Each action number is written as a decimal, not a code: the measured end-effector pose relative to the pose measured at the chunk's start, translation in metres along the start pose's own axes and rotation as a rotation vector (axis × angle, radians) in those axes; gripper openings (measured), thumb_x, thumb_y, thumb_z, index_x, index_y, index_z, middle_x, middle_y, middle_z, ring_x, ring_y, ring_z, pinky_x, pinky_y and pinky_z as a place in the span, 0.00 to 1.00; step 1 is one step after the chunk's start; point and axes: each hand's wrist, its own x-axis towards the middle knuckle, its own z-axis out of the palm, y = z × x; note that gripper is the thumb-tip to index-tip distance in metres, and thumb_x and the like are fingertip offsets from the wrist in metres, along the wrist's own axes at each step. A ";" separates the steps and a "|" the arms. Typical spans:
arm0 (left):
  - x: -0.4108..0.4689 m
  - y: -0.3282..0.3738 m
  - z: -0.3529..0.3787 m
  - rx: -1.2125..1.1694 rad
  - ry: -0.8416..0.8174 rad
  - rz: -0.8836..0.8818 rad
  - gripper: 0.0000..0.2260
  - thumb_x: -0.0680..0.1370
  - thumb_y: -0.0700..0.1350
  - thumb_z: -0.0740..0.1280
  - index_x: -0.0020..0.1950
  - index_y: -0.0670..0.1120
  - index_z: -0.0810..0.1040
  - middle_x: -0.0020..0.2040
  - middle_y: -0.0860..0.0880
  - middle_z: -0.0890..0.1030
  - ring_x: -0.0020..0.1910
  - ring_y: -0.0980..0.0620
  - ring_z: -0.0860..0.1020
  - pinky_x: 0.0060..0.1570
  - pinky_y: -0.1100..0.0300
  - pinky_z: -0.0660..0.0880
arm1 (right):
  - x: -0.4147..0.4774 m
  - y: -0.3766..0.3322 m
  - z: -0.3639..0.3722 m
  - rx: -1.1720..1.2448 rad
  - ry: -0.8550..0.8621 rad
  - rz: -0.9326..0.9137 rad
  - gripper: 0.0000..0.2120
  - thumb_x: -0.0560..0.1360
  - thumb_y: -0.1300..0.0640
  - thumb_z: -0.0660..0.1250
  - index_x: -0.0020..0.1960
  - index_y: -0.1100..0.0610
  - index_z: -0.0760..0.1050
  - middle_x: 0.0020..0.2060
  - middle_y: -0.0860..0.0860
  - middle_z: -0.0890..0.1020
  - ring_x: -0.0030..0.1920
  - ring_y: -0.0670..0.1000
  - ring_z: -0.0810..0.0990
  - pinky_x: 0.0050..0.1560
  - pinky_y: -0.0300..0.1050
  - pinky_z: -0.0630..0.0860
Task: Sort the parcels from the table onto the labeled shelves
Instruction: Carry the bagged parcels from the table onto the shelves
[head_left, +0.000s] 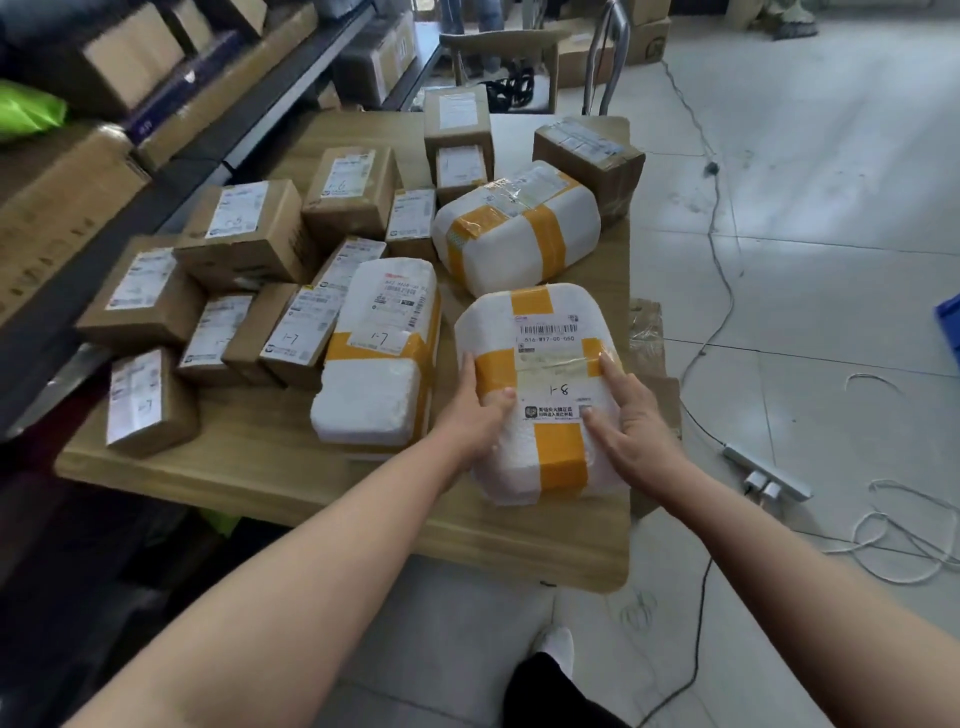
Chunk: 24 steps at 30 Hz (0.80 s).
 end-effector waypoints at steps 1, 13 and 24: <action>-0.005 0.000 -0.006 -0.007 0.010 0.025 0.35 0.80 0.56 0.61 0.77 0.64 0.38 0.77 0.50 0.61 0.70 0.41 0.67 0.66 0.37 0.67 | -0.004 -0.006 0.001 0.001 0.026 -0.027 0.31 0.79 0.46 0.60 0.76 0.36 0.47 0.75 0.50 0.56 0.73 0.56 0.60 0.70 0.62 0.62; -0.130 -0.049 -0.104 -0.181 0.198 0.102 0.34 0.80 0.54 0.62 0.77 0.65 0.41 0.75 0.49 0.65 0.68 0.42 0.69 0.66 0.36 0.67 | -0.090 -0.115 0.047 -0.080 -0.013 -0.265 0.31 0.79 0.43 0.59 0.76 0.36 0.47 0.75 0.52 0.56 0.73 0.57 0.59 0.70 0.57 0.60; -0.276 -0.177 -0.158 -0.300 0.422 0.035 0.33 0.81 0.55 0.62 0.78 0.63 0.44 0.76 0.49 0.65 0.71 0.42 0.67 0.68 0.37 0.65 | -0.216 -0.170 0.146 -0.091 -0.257 -0.400 0.32 0.78 0.41 0.59 0.76 0.37 0.46 0.76 0.48 0.54 0.74 0.53 0.59 0.71 0.51 0.59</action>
